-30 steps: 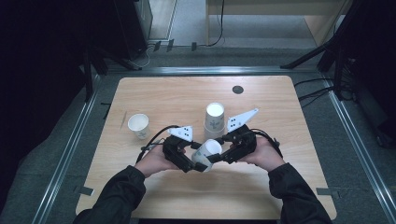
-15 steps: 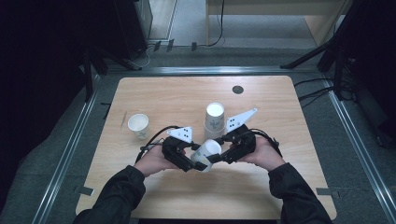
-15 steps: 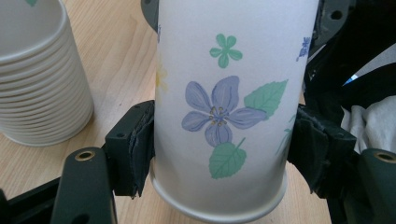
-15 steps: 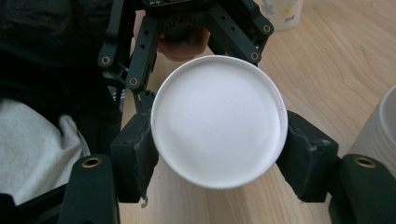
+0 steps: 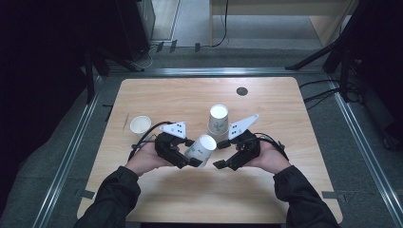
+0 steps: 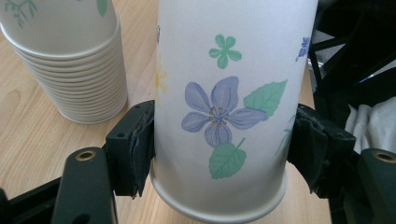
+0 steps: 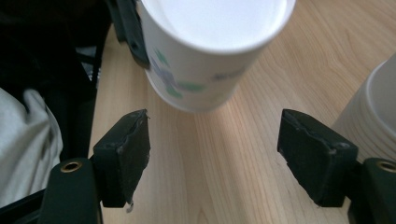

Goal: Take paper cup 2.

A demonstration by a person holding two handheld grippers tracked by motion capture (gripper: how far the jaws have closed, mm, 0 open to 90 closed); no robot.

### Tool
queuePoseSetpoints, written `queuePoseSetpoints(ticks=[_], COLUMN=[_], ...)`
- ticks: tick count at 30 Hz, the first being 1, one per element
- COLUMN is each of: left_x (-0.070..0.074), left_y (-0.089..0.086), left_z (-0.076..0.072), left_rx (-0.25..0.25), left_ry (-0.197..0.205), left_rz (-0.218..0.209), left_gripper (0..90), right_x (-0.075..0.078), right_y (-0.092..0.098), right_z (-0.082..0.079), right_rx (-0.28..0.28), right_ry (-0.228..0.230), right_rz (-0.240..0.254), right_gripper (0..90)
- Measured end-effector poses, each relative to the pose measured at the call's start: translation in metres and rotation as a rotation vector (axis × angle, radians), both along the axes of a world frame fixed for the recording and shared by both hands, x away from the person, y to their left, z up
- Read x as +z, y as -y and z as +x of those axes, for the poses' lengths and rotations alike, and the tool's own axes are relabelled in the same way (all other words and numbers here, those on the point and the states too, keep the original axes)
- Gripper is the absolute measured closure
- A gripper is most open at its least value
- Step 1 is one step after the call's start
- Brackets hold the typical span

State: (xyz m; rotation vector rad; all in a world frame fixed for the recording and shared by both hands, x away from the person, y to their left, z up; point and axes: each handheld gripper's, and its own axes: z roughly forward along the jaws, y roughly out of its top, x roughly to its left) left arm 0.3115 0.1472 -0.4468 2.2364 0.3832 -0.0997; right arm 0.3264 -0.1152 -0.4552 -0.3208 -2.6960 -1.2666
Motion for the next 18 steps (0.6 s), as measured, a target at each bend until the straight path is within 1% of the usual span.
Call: queuePoseSetpoints(ticks=[1,2,3,5,6,8,9,10,11,12,14,15,17,18], left_x=[0.002,0.003,0.004,0.005,0.005,0.005,0.005,0.006,0.007,0.008,0.010,0.011,0.015,0.016], left_y=[0.000,0.000,0.000,-0.001,-0.001,-0.001,0.000,0.000,0.001,0.001,0.003,0.005,0.007,0.009], left_z=[0.000,0.001,0.001,0.003,0.005,0.009,0.011,0.013,0.014,0.016,0.018,0.020,0.021,0.022], left_rx=[-0.005,-0.012,-0.016,-0.027,-0.032,-0.036,-0.033,-0.037,-0.041,-0.049,-0.063,-0.076,-0.078,-0.079], left_ry=[0.001,-0.010,0.003,0.000,0.005,0.004,0.013,0.012,0.018,0.020,0.021,0.007,0.021,0.019], left_rz=[0.011,0.020,0.037,0.064,0.076,0.098,0.112,0.126,0.138,0.148,0.170,0.175,0.203,0.221], left_gripper=[29.3,29.3,29.3,29.3,29.3,29.3,29.2,29.2,29.2,29.2,29.2,29.2,29.2,29.2], right_x=[-0.001,-0.002,-0.003,-0.004,-0.005,-0.006,-0.007,-0.008,-0.008,-0.009,-0.009,-0.010,-0.010,-0.010], right_y=[0.000,0.000,0.000,0.001,0.002,0.004,0.005,0.005,0.005,0.005,0.005,0.005,0.005,0.005], right_z=[0.000,0.000,0.000,0.001,0.001,0.003,0.003,0.004,0.004,0.005,0.005,0.006,0.007,0.007], right_rx=[-0.007,-0.007,-0.008,-0.009,-0.012,-0.009,-0.010,-0.012,-0.019,-0.021,-0.033,-0.036,-0.037,-0.040], right_ry=[0.013,0.017,0.019,0.044,0.051,0.053,0.051,0.058,0.051,0.054,0.049,0.054,0.053,0.057], right_rz=[-0.013,-0.019,-0.024,-0.029,-0.032,-0.034,-0.036,-0.036,-0.042,-0.046,-0.056,-0.058,-0.058,-0.060], right_gripper=[26.1,26.4,26.4,27.6,28.0,31.2,31.3,31.3,31.8,31.9,31.9,32.0,32.0,32.0])
